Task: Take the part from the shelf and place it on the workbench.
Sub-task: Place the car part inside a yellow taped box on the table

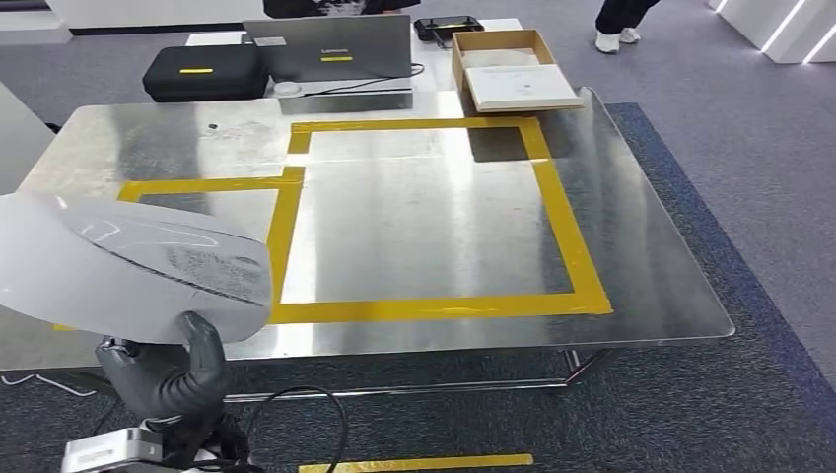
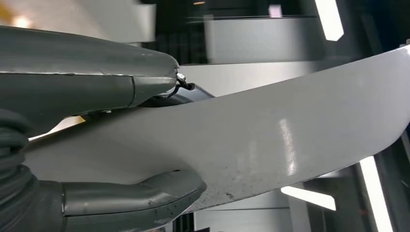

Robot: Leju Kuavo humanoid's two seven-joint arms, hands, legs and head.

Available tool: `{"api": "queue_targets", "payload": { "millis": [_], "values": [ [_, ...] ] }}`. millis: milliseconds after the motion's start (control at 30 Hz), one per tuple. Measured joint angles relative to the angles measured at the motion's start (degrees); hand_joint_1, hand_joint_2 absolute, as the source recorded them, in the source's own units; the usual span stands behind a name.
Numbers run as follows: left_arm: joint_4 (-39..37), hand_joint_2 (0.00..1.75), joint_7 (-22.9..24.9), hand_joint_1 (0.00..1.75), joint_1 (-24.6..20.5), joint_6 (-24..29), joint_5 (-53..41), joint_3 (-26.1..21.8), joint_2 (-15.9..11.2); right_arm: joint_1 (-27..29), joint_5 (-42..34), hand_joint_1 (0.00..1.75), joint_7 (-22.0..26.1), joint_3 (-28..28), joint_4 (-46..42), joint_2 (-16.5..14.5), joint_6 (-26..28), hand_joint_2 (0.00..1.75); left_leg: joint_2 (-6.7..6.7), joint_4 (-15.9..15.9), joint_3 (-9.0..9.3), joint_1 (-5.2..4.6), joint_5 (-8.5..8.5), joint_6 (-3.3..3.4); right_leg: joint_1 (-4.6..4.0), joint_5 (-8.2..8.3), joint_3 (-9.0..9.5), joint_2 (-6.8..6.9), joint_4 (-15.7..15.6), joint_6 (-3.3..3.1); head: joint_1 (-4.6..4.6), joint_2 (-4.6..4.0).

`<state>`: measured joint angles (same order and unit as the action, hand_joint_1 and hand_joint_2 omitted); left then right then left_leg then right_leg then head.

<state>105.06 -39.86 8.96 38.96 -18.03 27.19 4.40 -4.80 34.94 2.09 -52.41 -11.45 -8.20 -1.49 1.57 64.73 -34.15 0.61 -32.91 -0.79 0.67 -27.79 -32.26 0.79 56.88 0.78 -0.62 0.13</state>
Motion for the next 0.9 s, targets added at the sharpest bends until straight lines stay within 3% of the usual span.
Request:
{"api": "queue_targets", "payload": {
  "millis": [67,100,133,200,267,367,433,500,567,600,633,667,733,767,800,900],
  "values": [
    [-1.2,1.75,2.6,1.75,-2.0,0.4,-11.0,-2.3,-1.0,-0.4,1.1,0.0,0.1,0.3,0.0,0.0,-0.3,1.75,-0.77,7.1,-3.52,0.09,-2.74,-0.36,0.0,-0.04,0.05,-0.33,0.0,-0.22,0.09,0.0],
    [-2.1,1.75,4.9,1.75,-3.6,-0.1,-16.6,-3.9,-1.9,-0.6,1.6,0.0,0.2,0.6,0.0,0.0,-0.5,1.75,-0.83,8.9,-4.56,0.11,-2.76,-0.47,-0.01,-0.05,0.08,-0.51,0.1,-0.24,0.09,0.0],
    [-3.1,1.75,7.6,1.75,-5.6,-0.9,-21.3,-5.6,-2.9,-0.8,2.1,0.0,0.4,0.9,0.0,0.0,-0.7,1.75,-0.85,8.6,-4.64,0.13,-1.67,-0.53,-0.01,-0.05,0.12,-0.71,0.1,-0.24,0.09,0.0],
    [-6.2,1.75,13.3,1.75,-10.7,-3.0,-27.6,-9.3,-5.7,-1.6,2.9,0.0,0.5,1.5,0.0,-0.1,-1.2,1.75,-1.01,2.3,-2.09,0.23,2.7,-0.39,0.01,-0.05,0.19,-1.21,0.3,-0.22,0.12,0.0],
    [-11.3,1.75,17.1,1.75,-16.5,-4.7,-31.1,-13.4,-8.7,-2.4,3.5,0.0,0.3,2.1,0.0,-0.3,-1.5,1.75,-1.39,-4.2,0.65,0.22,5.3,-0.05,-0.18,-0.02,-0.12,-1.68,0.6,0.06,0.1,0.0],
    [-21.7,1.75,19.1,1.75,-24.2,-5.8,-33.3,-18.7,-12.8,-3.3,3.8,0.0,-0.3,2.5,0.0,-0.4,-1.5,1.75,-1.57,-6.1,0.97,0.0,5.62,0.67,-0.16,0.35,-0.77,-2.05,0.7,0.93,0.08,0.0],
    [-29.5,1.75,19.7,1.75,-29.1,-5.8,-34.8,-21.6,-15.3,-3.4,3.9,0.0,-0.5,2.6,0.0,-0.5,-1.5,1.75,-1.37,-6.4,0.88,0.16,6.03,1.31,-0.07,-0.36,-1.58,-1.87,1.7,1.41,-0.06,0.0],
    [-37.5,1.75,20.9,1.75,-33.7,-5.5,-37.4,-23.7,-17.7,-3.5,4.1,0.0,-0.5,2.6,0.0,-0.5,-1.6,1.75,-1.06,-6.6,0.76,0.36,6.3,1.76,-0.03,-3.15,-4.32,-1.49,6.8,1.71,-0.33,0.0],
    [-45.1,1.75,23.0,1.75,-37.1,-5.4,-41.8,-24.7,-20.3,-3.5,4.2,0.0,-0.5,2.7,0.0,-0.7,-1.6,1.75,-0.79,-6.6,0.63,0.32,6.34,1.85,0.0,-6.17,-8.23,-1.3,14.5,1.85,-0.46,0.0],
    [-48.5,1.75,24.1,1.75,-38.5,-5.4,-44.2,-24.9,-21.6,-3.4,4.1,0.0,-0.4,2.7,0.1,-0.7,-1.8,1.75,-0.68,-6.6,0.61,0.28,6.32,1.85,-0.01,-6.59,-9.59,-1.28,16.9,1.86,-0.44,0.0],
    [-51.6,1.75,25.2,1.75,-39.8,-5.4,-46.5,-24.9,-22.9,-3.3,4.0,0.0,-0.3,2.7,0.1,-0.8,-1.9,1.75,-0.63,-6.5,0.62,0.26,6.29,1.83,-0.01,-5.86,-9.97,-1.26,17.2,1.78,-0.46,0.0],
    [-54.5,1.75,26.2,1.75,-41.0,-5.5,-48.4,-24.9,-24.0,-3.2,3.9,0.0,0.0,2.7,0.1,-0.9,-2.1,1.75,-0.6,-6.5,0.67,0.24,6.23,1.76,-0.03,-4.13,-9.23,-1.25,15.2,1.6,-0.45,0.0],
    [-59.0,1.75,27.3,1.75,-42.9,-5.7,-50.5,-24.8,-26.0,-3.1,3.6,0.0,0.4,2.6,0.1,-0.9,-2.4,1.75,-0.54,-6.5,0.77,0.13,6.04,1.47,-0.18,-0.07,-5.68,-1.08,7.3,0.98,-0.44,0.0],
    [-60.7,1.75,27.6,1.75,-43.7,-5.8,-50.8,-24.8,-26.7,-3.2,3.5,0.0,0.6,2.6,0.1,-0.9,-2.5,1.75,-0.53,-6.4,0.71,0.04,5.96,1.24,-0.29,0.98,-4.08,-0.97,4.0,0.68,-0.42,0.0],
    [-62.3,1.75,27.8,1.75,-44.4,-5.8,-51.1,-24.8,-27.4,-3.2,3.5,0.0,0.7,2.6,0.1,-0.9,-2.5,1.75,-0.52,-6.4,0.61,-0.03,5.96,0.96,-0.41,1.33,-3.09,-0.88,2.1,0.45,-0.41,0.0],
    [-65.8,1.75,28.3,1.75,-45.6,-5.9,-51.8,-24.7,-28.7,-3.1,3.5,0.0,0.8,2.6,0.1,-1.1,-2.5,1.75,-0.54,-6.5,0.52,0.09,5.96,0.0,-0.47,1.19,-2.52,-0.93,1.1,-0.23,-0.37,0.0]
  ]
}}
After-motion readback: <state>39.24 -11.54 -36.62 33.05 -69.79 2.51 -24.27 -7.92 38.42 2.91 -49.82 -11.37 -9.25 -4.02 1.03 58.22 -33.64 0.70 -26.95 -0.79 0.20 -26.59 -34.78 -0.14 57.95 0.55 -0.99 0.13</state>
